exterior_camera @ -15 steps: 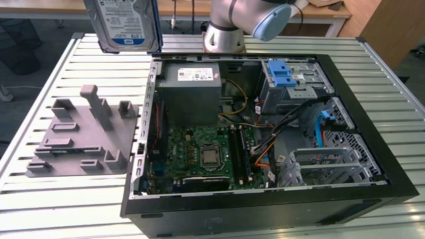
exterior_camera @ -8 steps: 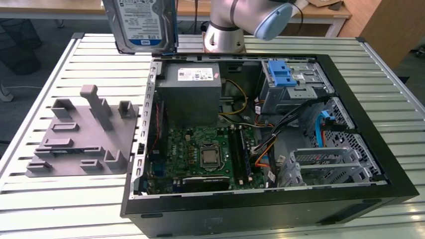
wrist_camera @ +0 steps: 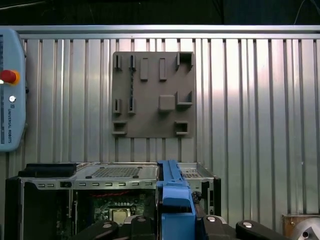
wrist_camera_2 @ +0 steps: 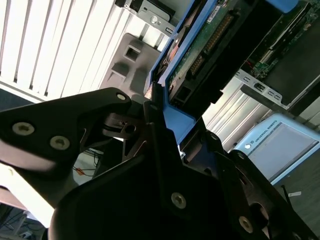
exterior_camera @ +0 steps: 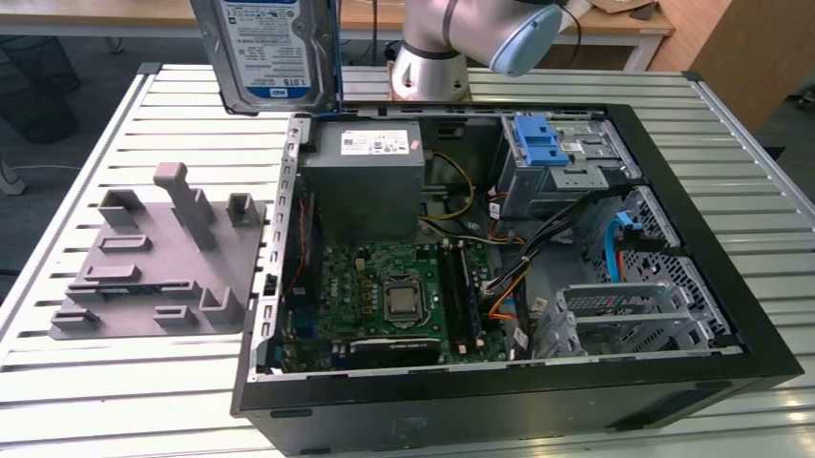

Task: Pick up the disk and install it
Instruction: 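Pick up the disk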

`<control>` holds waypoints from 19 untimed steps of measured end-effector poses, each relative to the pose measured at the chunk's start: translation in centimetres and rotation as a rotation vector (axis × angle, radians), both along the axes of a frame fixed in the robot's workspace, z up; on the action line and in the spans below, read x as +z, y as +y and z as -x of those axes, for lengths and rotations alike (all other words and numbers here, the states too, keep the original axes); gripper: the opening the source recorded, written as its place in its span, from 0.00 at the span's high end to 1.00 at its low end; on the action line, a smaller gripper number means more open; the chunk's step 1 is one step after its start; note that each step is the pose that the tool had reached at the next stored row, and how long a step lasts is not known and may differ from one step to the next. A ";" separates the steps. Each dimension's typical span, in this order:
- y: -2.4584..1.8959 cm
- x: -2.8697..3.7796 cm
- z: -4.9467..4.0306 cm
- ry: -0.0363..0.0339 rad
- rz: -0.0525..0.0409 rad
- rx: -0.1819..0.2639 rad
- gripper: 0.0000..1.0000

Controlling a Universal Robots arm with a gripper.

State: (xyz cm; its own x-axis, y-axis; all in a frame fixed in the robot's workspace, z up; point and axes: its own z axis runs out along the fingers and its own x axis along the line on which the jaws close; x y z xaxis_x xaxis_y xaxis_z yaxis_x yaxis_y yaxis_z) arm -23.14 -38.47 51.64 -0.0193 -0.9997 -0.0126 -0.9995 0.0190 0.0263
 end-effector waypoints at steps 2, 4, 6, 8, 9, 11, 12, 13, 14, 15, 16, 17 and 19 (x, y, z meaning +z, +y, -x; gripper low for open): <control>-0.01 0.00 -0.02 0.0001 0.0005 0.000 0.64; -0.02 0.00 -0.14 0.0002 0.0006 0.000 0.64; -0.02 -0.01 -0.42 0.0002 0.0006 0.000 0.64; -0.02 -0.03 -0.76 0.0002 0.0006 0.000 0.64; -0.02 -0.04 -0.89 0.0001 0.0005 0.000 0.64; -0.02 -0.05 -1.21 0.0001 0.0006 0.000 0.64; -0.02 -0.05 -1.32 0.0001 0.0006 0.000 0.64; -0.02 -0.06 -1.35 0.0001 0.0005 0.000 0.64; -0.02 -0.06 -1.35 0.0001 0.0005 0.000 0.64; -0.02 -0.06 -1.35 0.0001 0.0005 0.000 0.64; -0.02 -0.06 -1.35 0.0001 0.0005 0.000 0.64; -0.02 -0.06 -1.35 0.0001 0.0005 0.000 0.64; -0.02 -0.05 -1.36 0.0002 0.0006 0.000 0.64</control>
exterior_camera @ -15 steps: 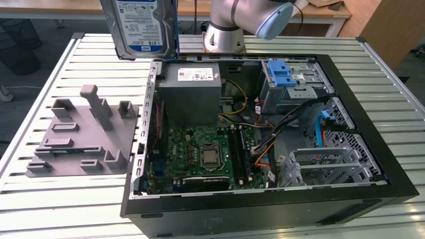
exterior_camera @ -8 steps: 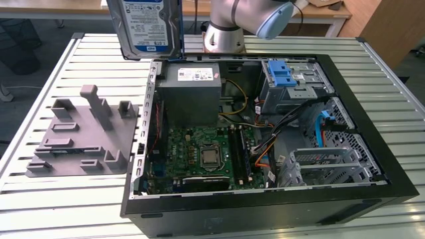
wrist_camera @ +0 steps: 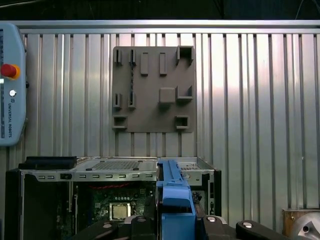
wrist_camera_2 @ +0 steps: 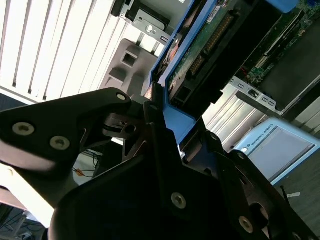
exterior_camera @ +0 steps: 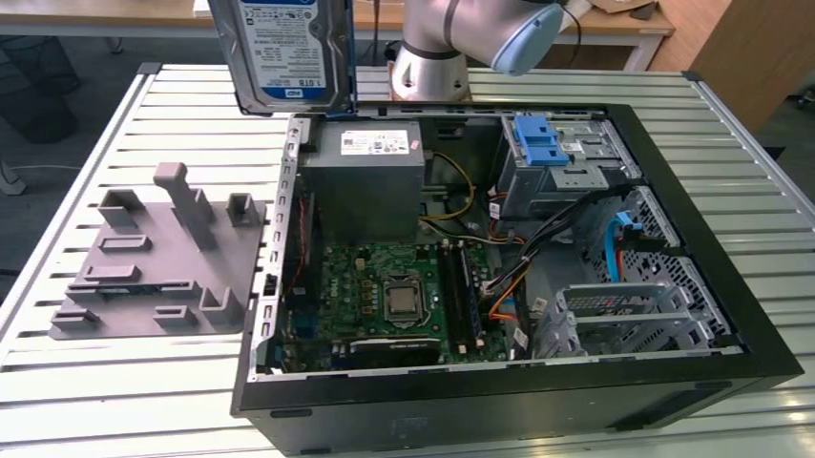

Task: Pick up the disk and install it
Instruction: 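Pick up the disk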

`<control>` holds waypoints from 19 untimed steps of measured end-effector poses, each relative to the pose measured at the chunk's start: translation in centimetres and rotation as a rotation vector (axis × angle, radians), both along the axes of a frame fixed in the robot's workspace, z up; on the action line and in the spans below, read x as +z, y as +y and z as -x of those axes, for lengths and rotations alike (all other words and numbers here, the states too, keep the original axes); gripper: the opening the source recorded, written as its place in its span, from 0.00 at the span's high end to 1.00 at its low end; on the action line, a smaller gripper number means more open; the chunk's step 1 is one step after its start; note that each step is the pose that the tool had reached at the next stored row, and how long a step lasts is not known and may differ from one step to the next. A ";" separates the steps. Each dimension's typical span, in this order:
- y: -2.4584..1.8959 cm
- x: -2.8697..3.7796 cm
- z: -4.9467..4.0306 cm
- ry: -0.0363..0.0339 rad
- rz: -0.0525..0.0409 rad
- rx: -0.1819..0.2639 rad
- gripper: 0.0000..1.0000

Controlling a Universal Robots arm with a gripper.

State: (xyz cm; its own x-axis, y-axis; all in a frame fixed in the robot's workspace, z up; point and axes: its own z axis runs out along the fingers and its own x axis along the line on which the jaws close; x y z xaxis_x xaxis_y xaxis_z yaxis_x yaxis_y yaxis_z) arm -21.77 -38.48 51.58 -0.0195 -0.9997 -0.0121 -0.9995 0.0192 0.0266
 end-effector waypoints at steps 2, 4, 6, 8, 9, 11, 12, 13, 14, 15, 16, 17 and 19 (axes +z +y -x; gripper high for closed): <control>0.00 -0.01 -0.17 -0.0001 0.0000 0.000 0.64; 0.00 0.00 -0.51 -0.0001 0.0000 0.000 0.64; 0.00 0.00 -0.84 -0.0001 0.0000 0.000 0.64; -0.02 -0.01 -1.07 -0.0001 -0.0001 0.000 0.64; -0.05 -0.01 -1.12 -0.0001 -0.0001 0.000 0.64; -0.11 -0.01 -1.17 -0.0002 -0.0001 0.000 0.64; -0.14 -0.01 -1.18 -0.0001 0.0000 0.000 0.64; -0.14 -0.01 -1.17 -0.0001 0.0000 0.000 0.64; -0.16 -0.01 -1.18 -0.0001 0.0000 0.000 0.64; -0.17 -0.01 -1.18 -0.0001 -0.0001 0.000 0.64; -0.18 -0.01 -1.18 -0.0001 -0.0001 0.000 0.64; -0.19 -0.01 -1.18 -0.0001 0.0000 0.000 0.64; -0.28 -0.01 -1.18 -0.0001 0.0000 0.000 0.64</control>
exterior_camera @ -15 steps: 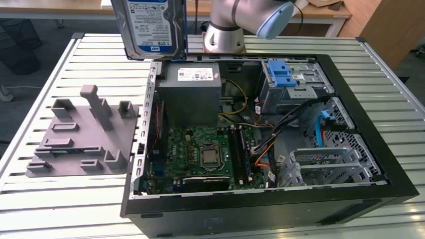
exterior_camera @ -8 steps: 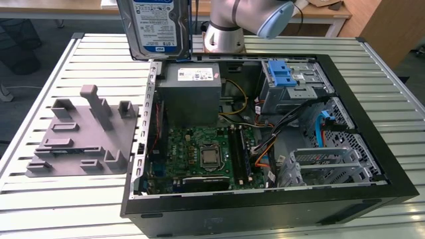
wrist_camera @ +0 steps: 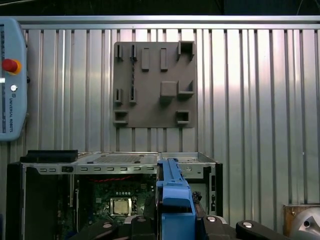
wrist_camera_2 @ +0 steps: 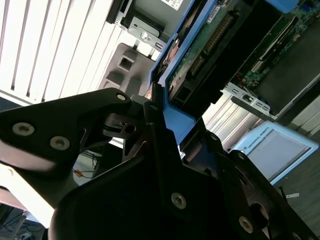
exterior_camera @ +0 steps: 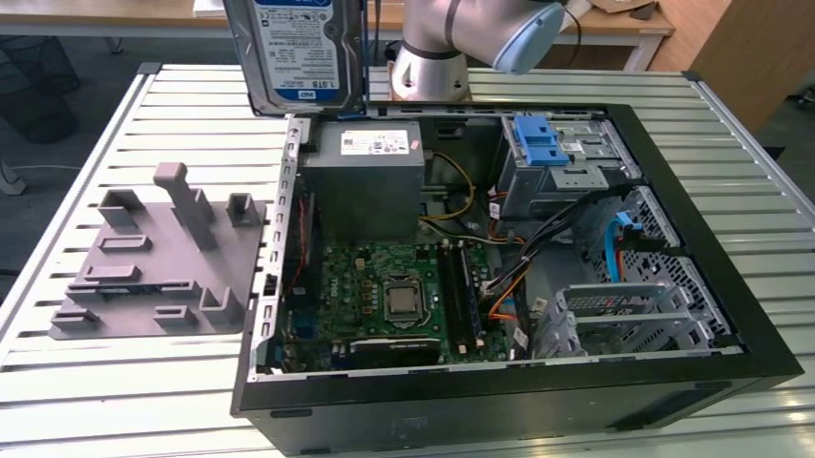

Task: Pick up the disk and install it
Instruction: 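Pick up the disk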

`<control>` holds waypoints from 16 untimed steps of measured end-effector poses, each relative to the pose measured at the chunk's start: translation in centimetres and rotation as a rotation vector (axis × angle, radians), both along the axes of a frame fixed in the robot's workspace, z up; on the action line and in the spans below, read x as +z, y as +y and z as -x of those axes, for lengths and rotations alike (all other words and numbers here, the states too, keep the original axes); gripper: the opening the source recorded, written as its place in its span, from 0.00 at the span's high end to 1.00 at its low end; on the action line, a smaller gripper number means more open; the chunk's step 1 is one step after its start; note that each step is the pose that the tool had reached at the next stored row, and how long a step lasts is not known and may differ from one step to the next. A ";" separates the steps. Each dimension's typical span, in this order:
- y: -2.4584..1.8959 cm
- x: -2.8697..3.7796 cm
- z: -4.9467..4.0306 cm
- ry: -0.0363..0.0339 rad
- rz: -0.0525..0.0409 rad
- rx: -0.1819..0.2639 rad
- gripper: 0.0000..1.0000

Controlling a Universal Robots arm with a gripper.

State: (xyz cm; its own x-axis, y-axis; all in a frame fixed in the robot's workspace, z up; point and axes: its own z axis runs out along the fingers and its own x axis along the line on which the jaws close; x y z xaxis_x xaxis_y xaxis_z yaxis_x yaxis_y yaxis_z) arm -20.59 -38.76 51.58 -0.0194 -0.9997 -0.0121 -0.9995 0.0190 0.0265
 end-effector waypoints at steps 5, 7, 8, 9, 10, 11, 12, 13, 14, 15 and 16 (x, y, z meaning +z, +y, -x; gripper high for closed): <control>-0.41 0.00 0.00 0.0000 0.0000 0.000 0.64; -0.50 0.00 0.00 0.0000 0.0000 0.000 0.64; -0.53 -0.01 -0.02 -0.0001 -0.0001 0.000 0.64; -0.55 -0.01 -0.08 0.0000 0.0000 0.000 0.64; -0.56 0.00 -0.16 0.0000 0.0000 0.000 0.64; -0.57 0.00 -0.27 0.0000 0.0000 0.000 0.64; -0.58 0.00 -0.41 0.0000 0.0000 0.000 0.64; -0.59 0.00 -0.59 0.0000 -0.0001 0.000 0.64; -0.59 0.00 -0.78 0.0000 0.0000 0.000 0.64; -0.59 0.00 -0.95 0.0000 0.0000 0.000 0.64; -0.60 0.00 -1.07 0.0001 0.0000 0.000 0.64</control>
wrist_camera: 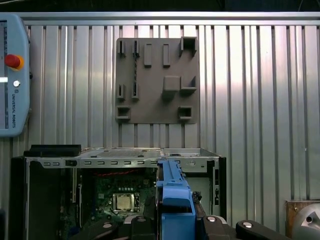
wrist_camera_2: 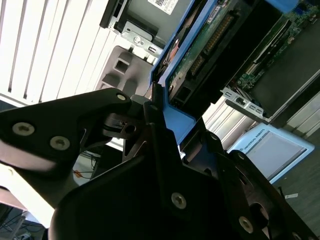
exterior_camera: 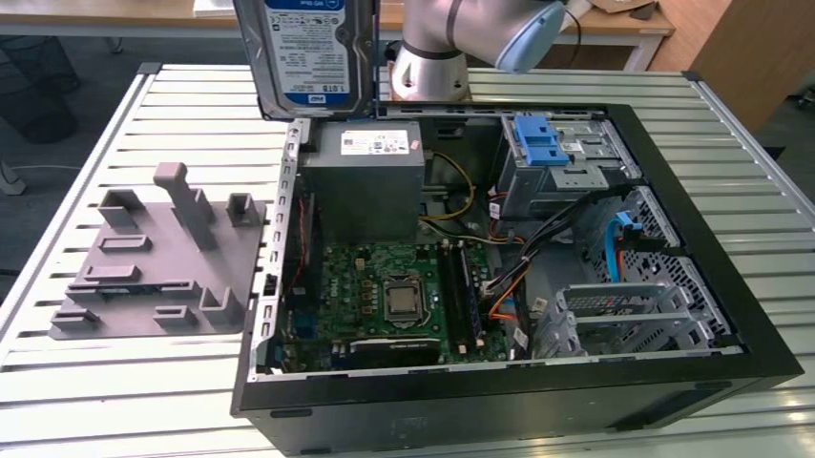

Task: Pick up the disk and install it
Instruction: 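Pick up the disk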

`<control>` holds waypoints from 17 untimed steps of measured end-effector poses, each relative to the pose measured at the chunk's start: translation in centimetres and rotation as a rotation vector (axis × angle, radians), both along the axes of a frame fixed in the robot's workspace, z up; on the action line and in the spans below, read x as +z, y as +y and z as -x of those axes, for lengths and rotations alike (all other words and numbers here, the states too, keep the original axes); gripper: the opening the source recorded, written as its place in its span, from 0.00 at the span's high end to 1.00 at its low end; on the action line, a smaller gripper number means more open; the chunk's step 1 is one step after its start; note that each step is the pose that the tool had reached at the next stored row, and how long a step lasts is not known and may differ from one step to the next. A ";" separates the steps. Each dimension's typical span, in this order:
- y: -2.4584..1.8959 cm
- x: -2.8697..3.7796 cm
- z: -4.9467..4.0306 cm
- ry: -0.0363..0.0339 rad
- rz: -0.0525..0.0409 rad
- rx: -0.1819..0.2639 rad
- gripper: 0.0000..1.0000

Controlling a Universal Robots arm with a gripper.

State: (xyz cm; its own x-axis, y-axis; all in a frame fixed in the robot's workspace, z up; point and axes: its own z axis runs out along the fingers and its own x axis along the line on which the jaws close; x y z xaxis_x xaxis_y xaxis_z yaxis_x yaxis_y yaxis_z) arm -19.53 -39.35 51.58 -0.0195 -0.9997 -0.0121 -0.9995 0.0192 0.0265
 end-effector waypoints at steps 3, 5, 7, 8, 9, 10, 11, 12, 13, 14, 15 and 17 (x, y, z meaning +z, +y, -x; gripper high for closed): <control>-0.01 0.00 -0.05 0.0000 0.0000 0.000 0.64; 0.00 0.00 -0.06 0.0000 0.0000 0.000 0.64; 0.00 0.00 -0.06 0.0000 0.0000 0.000 0.64; 0.00 0.00 -0.07 -0.0001 0.0000 0.000 0.64; 0.00 0.00 -0.07 -0.0001 -0.0001 0.000 0.64; 0.00 0.00 -0.07 0.0000 0.0000 0.000 0.64; 0.00 0.00 -0.08 0.0000 0.0000 0.000 0.64; 0.00 0.00 -0.08 0.0000 0.0000 0.000 0.64; -0.01 0.00 -0.08 0.0000 0.0000 0.000 0.64; -0.02 0.00 -0.12 0.0000 0.0000 0.000 0.64; -0.02 0.00 -0.17 0.0000 0.0000 0.000 0.64; -0.04 0.00 -0.37 -0.0001 -0.0001 0.000 0.64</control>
State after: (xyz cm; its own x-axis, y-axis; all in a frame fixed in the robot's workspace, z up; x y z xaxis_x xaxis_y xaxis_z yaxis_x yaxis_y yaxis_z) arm -19.16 -39.39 51.57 -0.0195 -0.9997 -0.0122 -0.9995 0.0192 0.0265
